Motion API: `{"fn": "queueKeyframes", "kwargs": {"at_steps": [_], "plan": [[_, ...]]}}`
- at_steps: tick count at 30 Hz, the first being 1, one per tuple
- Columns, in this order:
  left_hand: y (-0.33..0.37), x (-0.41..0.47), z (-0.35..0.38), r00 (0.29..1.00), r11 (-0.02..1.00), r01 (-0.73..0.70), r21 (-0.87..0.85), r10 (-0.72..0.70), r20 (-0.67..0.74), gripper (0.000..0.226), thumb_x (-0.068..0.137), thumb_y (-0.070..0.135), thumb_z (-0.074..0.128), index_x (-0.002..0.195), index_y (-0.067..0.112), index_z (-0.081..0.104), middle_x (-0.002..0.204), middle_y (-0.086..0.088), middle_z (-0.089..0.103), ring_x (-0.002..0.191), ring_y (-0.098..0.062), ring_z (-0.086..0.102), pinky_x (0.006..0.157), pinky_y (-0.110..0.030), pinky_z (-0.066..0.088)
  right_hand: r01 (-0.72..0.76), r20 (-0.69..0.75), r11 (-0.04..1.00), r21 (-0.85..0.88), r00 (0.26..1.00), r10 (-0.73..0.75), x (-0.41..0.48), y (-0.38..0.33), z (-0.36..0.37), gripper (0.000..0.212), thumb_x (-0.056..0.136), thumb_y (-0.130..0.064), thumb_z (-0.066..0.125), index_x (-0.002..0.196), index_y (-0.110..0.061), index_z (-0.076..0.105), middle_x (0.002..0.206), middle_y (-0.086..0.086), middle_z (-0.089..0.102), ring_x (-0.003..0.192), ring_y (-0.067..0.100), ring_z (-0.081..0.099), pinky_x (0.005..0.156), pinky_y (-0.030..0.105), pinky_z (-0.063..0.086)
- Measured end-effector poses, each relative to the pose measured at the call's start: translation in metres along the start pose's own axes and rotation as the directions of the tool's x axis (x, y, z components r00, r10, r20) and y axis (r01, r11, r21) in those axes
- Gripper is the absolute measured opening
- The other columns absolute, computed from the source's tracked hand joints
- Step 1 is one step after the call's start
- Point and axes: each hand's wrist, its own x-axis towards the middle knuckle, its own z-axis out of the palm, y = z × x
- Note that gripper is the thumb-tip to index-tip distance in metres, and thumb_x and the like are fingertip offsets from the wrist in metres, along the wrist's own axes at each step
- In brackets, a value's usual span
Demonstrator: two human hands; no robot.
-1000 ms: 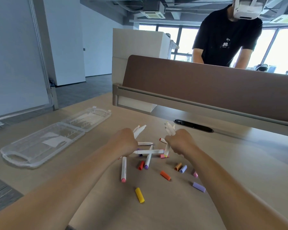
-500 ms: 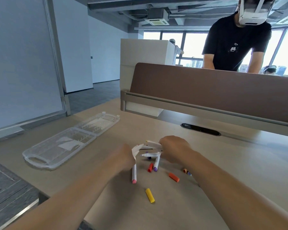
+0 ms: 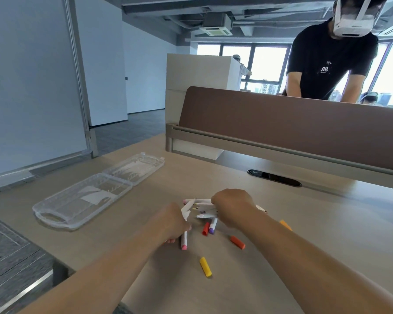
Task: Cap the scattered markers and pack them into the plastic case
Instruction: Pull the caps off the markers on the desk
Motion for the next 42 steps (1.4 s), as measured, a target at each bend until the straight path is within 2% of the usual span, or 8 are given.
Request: {"fn": "queueKeyframes", "kwargs": {"at_steps": [5, 9, 14, 20, 28, 32, 38, 42], "plan": [[0.004, -0.001, 0.001, 0.998, 1.0, 0.001, 0.009, 0.0, -0.056, 0.015, 0.09, 0.017, 0.056, 0.089, 0.003, 0.06, 0.06, -0.006, 0.049, 0.052, -0.017, 0.051, 0.044, -0.022, 0.033, -0.025, -0.08, 1.0, 0.018, 0.996, 0.027, -0.006, 0.008, -0.001, 0.021, 0.085, -0.007, 0.061, 0.101, -0.02, 0.067, 0.081, -0.001, 0.057, 0.072, 0.02, 0.057, 0.047, 0.026, 0.033], [0.006, -0.005, 0.001, 1.0, 0.999, -0.012, 0.037, 0.013, -0.027, 0.03, 0.093, 0.023, 0.055, 0.113, 0.001, 0.059, 0.064, -0.005, 0.048, 0.062, -0.018, 0.054, 0.056, -0.024, 0.04, -0.048, -0.136, 0.987, 0.153, 0.988, 0.069, -0.015, 0.023, -0.006, 0.011, 0.087, -0.023, 0.064, 0.098, -0.019, 0.064, 0.079, -0.003, 0.055, 0.076, 0.019, 0.06, 0.059, 0.029, 0.045], [0.009, -0.012, -0.003, 1.0, 0.995, -0.021, 0.094, 0.021, 0.005, 0.033, 0.088, 0.019, 0.053, 0.116, 0.001, 0.059, 0.066, -0.003, 0.047, 0.056, -0.012, 0.044, 0.048, -0.023, 0.034, -0.1, -0.118, 0.899, 0.427, 0.979, 0.165, -0.022, 0.031, -0.007, 0.017, 0.083, -0.032, 0.063, 0.097, -0.025, 0.057, 0.085, -0.004, 0.059, 0.076, 0.015, 0.059, 0.07, 0.033, 0.054], [0.004, -0.009, -0.003, 0.997, 0.997, -0.063, 0.036, 0.065, -0.049, 0.022, 0.091, 0.024, 0.052, 0.107, 0.009, 0.056, 0.07, -0.001, 0.046, 0.057, -0.01, 0.045, 0.046, -0.023, 0.032, -0.235, 0.022, 0.727, 0.645, 0.957, 0.289, -0.02, 0.021, -0.004, 0.012, 0.082, -0.025, 0.062, 0.08, -0.016, 0.055, 0.073, 0.001, 0.055, 0.065, 0.017, 0.055, 0.061, 0.03, 0.045], [0.002, 0.019, -0.018, 0.983, 0.984, -0.132, -0.118, 0.114, -0.142, 0.033, 0.094, 0.025, 0.055, 0.123, 0.009, 0.053, 0.099, -0.006, 0.057, 0.072, -0.018, 0.057, 0.05, -0.025, 0.04, -0.28, 0.069, 0.656, 0.7, 0.942, 0.329, -0.007, 0.006, -0.001, 0.014, 0.087, -0.024, 0.057, 0.078, -0.015, 0.053, 0.075, 0.002, 0.056, 0.066, 0.015, 0.052, 0.056, 0.029, 0.039], [0.005, 0.035, -0.023, 0.98, 0.977, -0.122, -0.173, 0.091, -0.175, 0.032, 0.094, 0.02, 0.056, 0.125, 0.016, 0.049, 0.101, -0.008, 0.056, 0.062, -0.023, 0.06, 0.042, -0.026, 0.044, -0.331, 0.144, 0.621, 0.71, 0.932, 0.332, 0.001, 0.003, -0.003, 0.009, 0.087, -0.014, 0.063, 0.081, -0.012, 0.057, 0.087, 0.008, 0.068, 0.081, 0.022, 0.066, 0.071, 0.034, 0.051], [0.015, 0.059, -0.025, 0.948, 0.979, -0.2, 0.036, 0.203, -0.246, 0.032, 0.091, 0.016, 0.063, 0.122, 0.018, 0.058, 0.109, -0.004, 0.062, 0.098, -0.023, 0.06, 0.082, -0.032, 0.05, -0.418, 0.298, 0.551, 0.722, 0.907, 0.298, 0.006, -0.003, 0.001, 0.023, 0.089, -0.001, 0.057, 0.112, 0.003, 0.059, 0.111, 0.022, 0.065, 0.069, 0.027, 0.066, 0.059, 0.031, 0.053], [0.021, 0.074, -0.016, 0.937, 0.955, -0.215, 0.202, 0.26, -0.233, 0.026, 0.088, 0.022, 0.066, 0.113, 0.018, 0.061, 0.113, -0.004, 0.064, 0.104, -0.023, 0.061, 0.085, -0.032, 0.047, -0.472, 0.339, 0.508, 0.72, 0.879, 0.336, 0.01, -0.011, 0.005, 0.03, 0.087, -0.031, 0.07, 0.076, -0.01, 0.051, 0.069, 0.008, 0.052, 0.061, 0.021, 0.053, 0.063, 0.029, 0.045]]}}
